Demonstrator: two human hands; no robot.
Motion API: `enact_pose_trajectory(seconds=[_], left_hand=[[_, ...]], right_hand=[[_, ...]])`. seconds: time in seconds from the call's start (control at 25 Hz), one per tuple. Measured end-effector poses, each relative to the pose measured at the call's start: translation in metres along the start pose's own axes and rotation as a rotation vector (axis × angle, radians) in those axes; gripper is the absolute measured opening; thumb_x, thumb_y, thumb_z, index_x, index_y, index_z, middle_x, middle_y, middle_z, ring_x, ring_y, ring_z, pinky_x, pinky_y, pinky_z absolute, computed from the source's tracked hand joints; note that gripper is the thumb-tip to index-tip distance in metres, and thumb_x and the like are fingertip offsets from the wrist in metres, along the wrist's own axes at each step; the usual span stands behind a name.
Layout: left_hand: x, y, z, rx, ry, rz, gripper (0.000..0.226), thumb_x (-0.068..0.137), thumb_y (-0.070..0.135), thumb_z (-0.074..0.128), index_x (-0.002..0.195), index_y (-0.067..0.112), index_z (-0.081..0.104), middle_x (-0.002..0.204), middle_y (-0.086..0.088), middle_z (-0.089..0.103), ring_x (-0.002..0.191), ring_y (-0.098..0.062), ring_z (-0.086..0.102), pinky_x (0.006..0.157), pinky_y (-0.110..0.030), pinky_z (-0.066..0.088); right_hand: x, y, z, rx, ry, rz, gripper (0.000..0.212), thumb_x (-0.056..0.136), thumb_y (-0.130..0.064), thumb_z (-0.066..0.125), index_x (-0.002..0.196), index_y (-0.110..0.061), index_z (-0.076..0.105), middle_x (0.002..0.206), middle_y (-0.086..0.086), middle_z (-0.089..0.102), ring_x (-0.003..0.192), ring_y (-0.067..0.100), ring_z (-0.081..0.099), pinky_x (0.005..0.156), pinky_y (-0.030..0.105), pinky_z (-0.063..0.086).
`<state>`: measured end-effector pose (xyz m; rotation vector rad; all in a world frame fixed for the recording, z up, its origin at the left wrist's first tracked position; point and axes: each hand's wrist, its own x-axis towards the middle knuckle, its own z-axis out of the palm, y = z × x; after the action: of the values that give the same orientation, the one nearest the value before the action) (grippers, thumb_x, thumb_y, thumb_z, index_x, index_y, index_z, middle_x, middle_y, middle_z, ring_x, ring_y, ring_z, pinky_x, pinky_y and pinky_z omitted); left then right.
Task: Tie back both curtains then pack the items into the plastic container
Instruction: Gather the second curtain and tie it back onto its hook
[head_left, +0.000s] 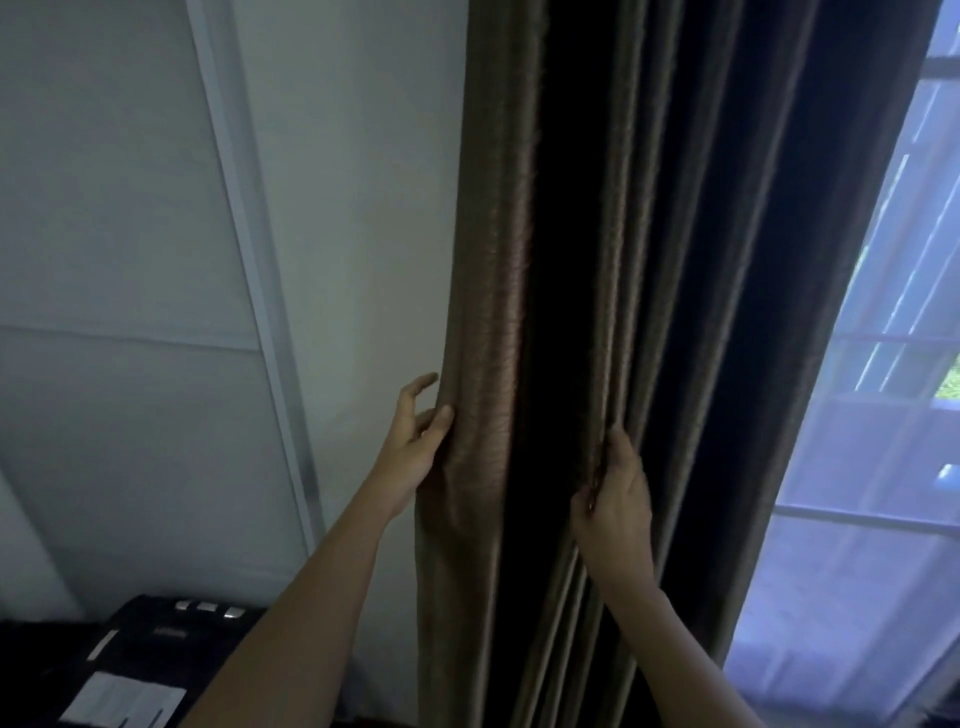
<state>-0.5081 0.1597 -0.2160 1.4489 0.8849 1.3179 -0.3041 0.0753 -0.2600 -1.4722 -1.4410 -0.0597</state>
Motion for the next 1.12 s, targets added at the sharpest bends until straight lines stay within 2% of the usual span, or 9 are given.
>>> enact_pose_trajectory(seconds=[0.08,0.24,0.32,0.4,0.52,0.68,0.8,0.96,1.12], left_hand=[[0.002,-0.001,0.004,0.062,-0.025,0.01,0.016,0.098,0.024,0.046,0.11,0.028,0.056,0.098,0.002,0.07,0.093,-0.015,0.066,0.078,-0.022,0.052],[-0.003,-0.007,-0.007,-0.085,0.023,-0.002,0.018,0.097,0.021,0.047,0.098,0.018,0.065,0.089,0.004,0.071,0.088,-0.011,0.066,0.081,-0.028,0.051],[-0.006,-0.007,-0.013,-0.149,0.004,-0.01,0.018,0.096,0.018,0.048,0.099,0.015,0.066,0.091,0.004,0.071,0.088,-0.01,0.066,0.08,-0.026,0.052],[-0.005,-0.007,-0.017,-0.138,-0.025,-0.026,0.017,0.095,0.012,0.05,0.103,0.015,0.065,0.095,0.004,0.072,0.09,-0.01,0.067,0.077,-0.021,0.053],[0.007,-0.009,-0.016,0.213,0.026,-0.005,0.012,0.093,0.016,0.056,0.103,0.019,0.062,0.101,0.004,0.066,0.096,-0.013,0.064,0.075,-0.014,0.048],[0.016,-0.005,-0.009,0.583,0.078,0.089,0.009,0.085,0.022,0.068,0.084,0.013,0.066,0.073,0.004,0.059,0.067,-0.005,0.055,0.055,-0.007,0.037],[0.006,-0.007,0.004,0.554,0.028,0.087,0.019,0.082,0.017,0.07,0.1,0.016,0.063,0.076,0.007,0.065,0.07,0.002,0.06,0.061,-0.005,0.043],[-0.004,-0.001,0.008,0.236,-0.167,-0.049,0.042,0.089,0.012,0.058,0.13,0.017,0.05,0.112,0.003,0.066,0.103,-0.009,0.063,0.093,-0.03,0.051],[-0.014,0.003,0.013,0.04,-0.358,-0.158,0.072,0.068,0.063,0.064,0.126,0.022,0.054,0.117,0.011,0.063,0.108,-0.005,0.059,0.094,-0.023,0.046]], right_hand=[[-0.005,0.0,0.01,-0.002,0.114,-0.148,0.061,0.079,0.004,0.064,0.131,-0.012,0.037,0.126,0.011,0.045,0.113,0.023,0.05,0.095,0.045,0.048],[-0.002,-0.025,0.032,0.243,-0.246,0.063,0.069,0.084,-0.033,0.067,0.14,-0.019,0.03,0.125,-0.015,0.038,0.116,0.001,0.044,0.097,0.022,0.043],[0.0,-0.026,0.049,0.286,-0.381,0.147,0.077,0.083,-0.036,0.067,0.145,-0.02,0.024,0.121,-0.013,0.047,0.111,0.0,0.047,0.094,0.016,0.04],[-0.003,-0.026,0.064,0.256,-0.392,0.116,0.061,0.087,-0.029,0.065,0.139,-0.018,0.037,0.109,-0.007,0.061,0.099,0.003,0.057,0.087,0.014,0.045],[-0.018,-0.029,0.077,0.198,-0.246,0.069,0.028,0.088,-0.018,0.062,0.116,-0.013,0.06,0.096,-0.005,0.061,0.087,0.011,0.061,0.071,0.006,0.042],[-0.042,-0.028,0.086,0.141,-0.145,0.038,0.038,0.085,-0.012,0.063,0.122,-0.014,0.06,0.094,0.0,0.054,0.077,0.012,0.057,0.072,0.025,0.051],[-0.052,-0.027,0.088,0.142,-0.182,0.003,0.052,0.084,-0.007,0.061,0.133,-0.02,0.051,0.094,-0.001,0.052,0.073,0.008,0.055,0.069,0.023,0.052],[-0.064,-0.023,0.088,0.121,-0.224,0.025,0.056,0.084,-0.005,0.06,0.136,-0.022,0.048,0.102,0.0,0.054,0.076,0.009,0.057,0.071,0.024,0.053],[-0.073,-0.024,0.094,0.191,-0.233,-0.005,0.057,0.082,-0.002,0.059,0.136,-0.019,0.048,0.117,0.004,0.059,0.089,0.011,0.061,0.079,0.021,0.052]])
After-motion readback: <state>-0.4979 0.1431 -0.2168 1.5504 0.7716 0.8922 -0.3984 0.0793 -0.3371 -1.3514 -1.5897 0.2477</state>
